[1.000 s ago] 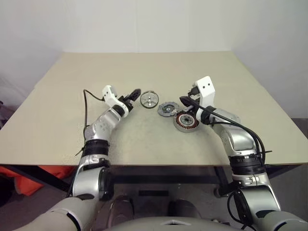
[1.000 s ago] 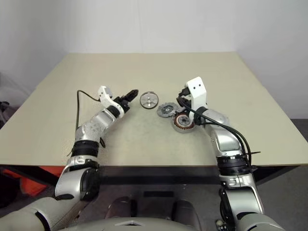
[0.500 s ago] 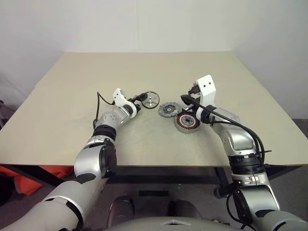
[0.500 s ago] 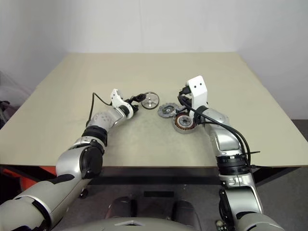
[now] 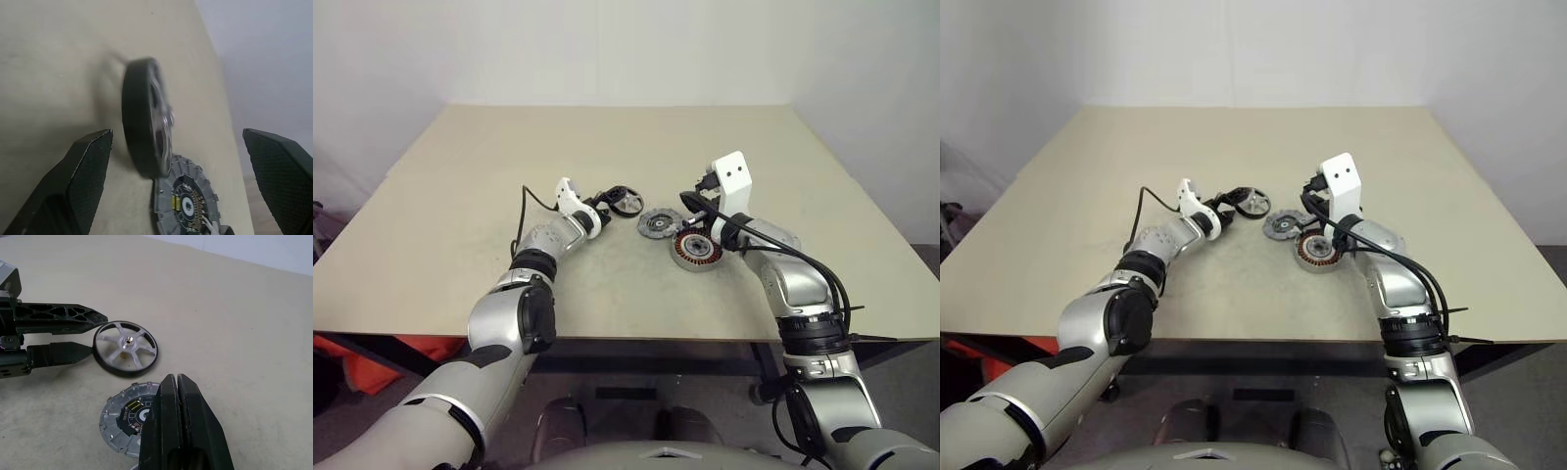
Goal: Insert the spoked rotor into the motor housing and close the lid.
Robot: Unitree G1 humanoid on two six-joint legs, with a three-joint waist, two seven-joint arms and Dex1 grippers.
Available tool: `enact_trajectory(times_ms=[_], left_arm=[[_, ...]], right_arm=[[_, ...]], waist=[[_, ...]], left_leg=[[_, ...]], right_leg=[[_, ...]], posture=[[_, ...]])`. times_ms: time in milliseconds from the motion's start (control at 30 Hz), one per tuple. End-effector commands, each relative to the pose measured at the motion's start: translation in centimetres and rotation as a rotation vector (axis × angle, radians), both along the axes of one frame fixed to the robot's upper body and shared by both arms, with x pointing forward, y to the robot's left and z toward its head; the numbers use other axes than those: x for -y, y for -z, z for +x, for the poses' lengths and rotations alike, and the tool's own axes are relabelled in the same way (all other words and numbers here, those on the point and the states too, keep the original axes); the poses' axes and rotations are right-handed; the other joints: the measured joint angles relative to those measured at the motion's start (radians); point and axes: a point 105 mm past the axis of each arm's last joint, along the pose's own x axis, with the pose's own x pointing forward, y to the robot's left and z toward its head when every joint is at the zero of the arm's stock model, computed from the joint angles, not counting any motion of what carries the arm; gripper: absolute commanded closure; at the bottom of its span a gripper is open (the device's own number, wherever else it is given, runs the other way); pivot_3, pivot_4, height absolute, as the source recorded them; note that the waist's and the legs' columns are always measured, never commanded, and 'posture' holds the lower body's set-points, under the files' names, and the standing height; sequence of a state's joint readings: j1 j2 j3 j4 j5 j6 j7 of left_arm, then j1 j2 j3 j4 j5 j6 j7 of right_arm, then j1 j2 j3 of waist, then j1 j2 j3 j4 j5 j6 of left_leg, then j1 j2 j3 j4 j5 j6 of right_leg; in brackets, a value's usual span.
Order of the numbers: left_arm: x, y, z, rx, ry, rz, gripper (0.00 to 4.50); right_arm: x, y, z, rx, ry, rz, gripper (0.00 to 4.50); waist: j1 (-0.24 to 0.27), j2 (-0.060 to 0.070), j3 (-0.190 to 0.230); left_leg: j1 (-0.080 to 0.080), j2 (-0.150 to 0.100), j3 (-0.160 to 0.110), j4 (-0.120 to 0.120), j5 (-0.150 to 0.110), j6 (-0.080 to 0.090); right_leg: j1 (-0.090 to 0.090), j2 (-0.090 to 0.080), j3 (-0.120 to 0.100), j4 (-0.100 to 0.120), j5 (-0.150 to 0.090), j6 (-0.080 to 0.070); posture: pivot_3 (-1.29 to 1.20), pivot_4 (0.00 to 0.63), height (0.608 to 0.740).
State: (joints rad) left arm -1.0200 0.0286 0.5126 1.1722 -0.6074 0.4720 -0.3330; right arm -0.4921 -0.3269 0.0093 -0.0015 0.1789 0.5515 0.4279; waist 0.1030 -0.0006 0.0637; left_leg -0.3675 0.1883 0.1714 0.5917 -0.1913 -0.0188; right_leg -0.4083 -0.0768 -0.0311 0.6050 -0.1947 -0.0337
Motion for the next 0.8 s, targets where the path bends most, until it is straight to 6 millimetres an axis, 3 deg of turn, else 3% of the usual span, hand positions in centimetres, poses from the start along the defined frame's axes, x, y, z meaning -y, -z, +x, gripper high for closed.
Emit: enact_trajectory(times_ms=[33, 267, 367, 500, 800], left_arm=[[0.3, -1.3, 0.5, 0.032, 0.000, 0.005, 0.00], [0.0, -0.7, 0.6, -0.017, -0.047, -0.022, 0.00], [0.2, -0.5, 0.6, -0.045, -0.071, -0.071, 0.62], [1.0, -0.4, 0.5, -0.056, -0.065, -0.091, 1.97], [1.4, -0.5, 0.5, -0.055, -0.074, -0.114, 1.97]], right_arm=[[-0.2, -2.2, -0.1, 0.083, -0.003, 0.018, 4.47], [0.0, -2.3, 0.0, 0.087, 0.006, 0.023, 4.47], [0.0, -2.4, 0.0, 0.087, 0.007, 0.023, 4.50], [-0.2, -2.3, 0.0, 0.086, 0.004, 0.024, 4.50], [-0.1, -2.2, -0.1, 0.084, 0.009, 0.022, 4.50]], waist=[[0.000, 0.000, 0.000], [0.000, 0.000, 0.000], [0.000, 0.000, 0.000], [0.000, -0.001, 0.001], [0.000, -0.002, 0.001]], left_leg=[[0.000, 0.000, 0.000, 0.000, 0.000, 0.000], [0.000, 0.000, 0.000, 0.000, 0.000, 0.000], [0.000, 0.000, 0.000, 0.000, 0.000, 0.000], [0.000, 0.000, 0.000, -0.001, 0.000, 0.000], [0.001, -0.001, 0.000, -0.006, 0.000, 0.000]], right_leg=[[0.000, 0.000, 0.000, 0.000, 0.000, 0.000], [0.000, 0.000, 0.000, 0.000, 0.000, 0.000], [0.000, 0.000, 0.000, 0.000, 0.000, 0.000], [0.000, 0.000, 0.000, 0.000, 0.000, 0.000], [0.000, 0.000, 0.000, -0.003, 0.000, 0.000]], posture=[[0.00, 0.000, 0.740], [0.00, 0.000, 0.740], [0.00, 0.000, 0.740], [0.00, 0.000, 0.740], [0.00, 0.000, 0.740]])
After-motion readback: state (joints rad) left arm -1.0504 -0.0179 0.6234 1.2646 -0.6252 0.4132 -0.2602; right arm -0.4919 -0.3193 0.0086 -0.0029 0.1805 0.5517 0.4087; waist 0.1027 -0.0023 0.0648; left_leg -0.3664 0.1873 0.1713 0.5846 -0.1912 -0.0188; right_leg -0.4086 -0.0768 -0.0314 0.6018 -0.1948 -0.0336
